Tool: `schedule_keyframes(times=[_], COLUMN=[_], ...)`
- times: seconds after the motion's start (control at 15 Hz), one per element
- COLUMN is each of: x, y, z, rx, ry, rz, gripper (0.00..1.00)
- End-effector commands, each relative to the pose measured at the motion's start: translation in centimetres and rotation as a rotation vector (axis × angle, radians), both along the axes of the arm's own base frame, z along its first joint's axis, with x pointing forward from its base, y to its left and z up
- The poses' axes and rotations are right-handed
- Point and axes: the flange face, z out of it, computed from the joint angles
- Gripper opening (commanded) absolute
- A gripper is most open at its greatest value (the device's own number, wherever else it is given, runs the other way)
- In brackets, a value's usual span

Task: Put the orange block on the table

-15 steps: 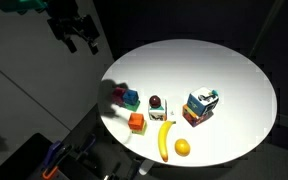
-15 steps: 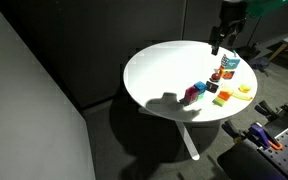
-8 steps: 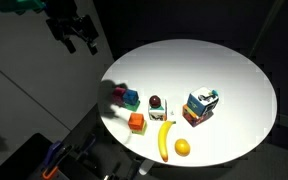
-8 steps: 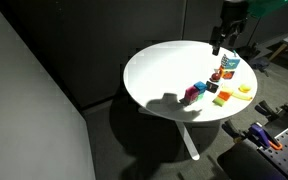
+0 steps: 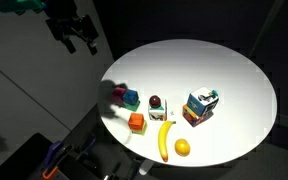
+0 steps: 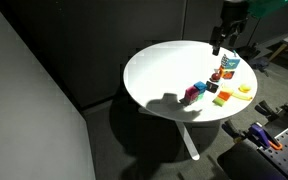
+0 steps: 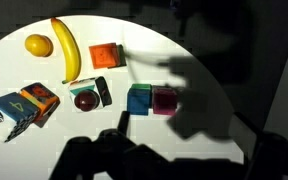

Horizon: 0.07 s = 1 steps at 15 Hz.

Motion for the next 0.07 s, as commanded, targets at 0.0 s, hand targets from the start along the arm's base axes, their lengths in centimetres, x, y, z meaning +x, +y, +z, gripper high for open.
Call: schedule_keyframes(times=[0.0], x=[0.01], y=[0.01], z=[0.03], rx=[0.0], ry=[0.001], rz=[0.0], gripper=[1.0])
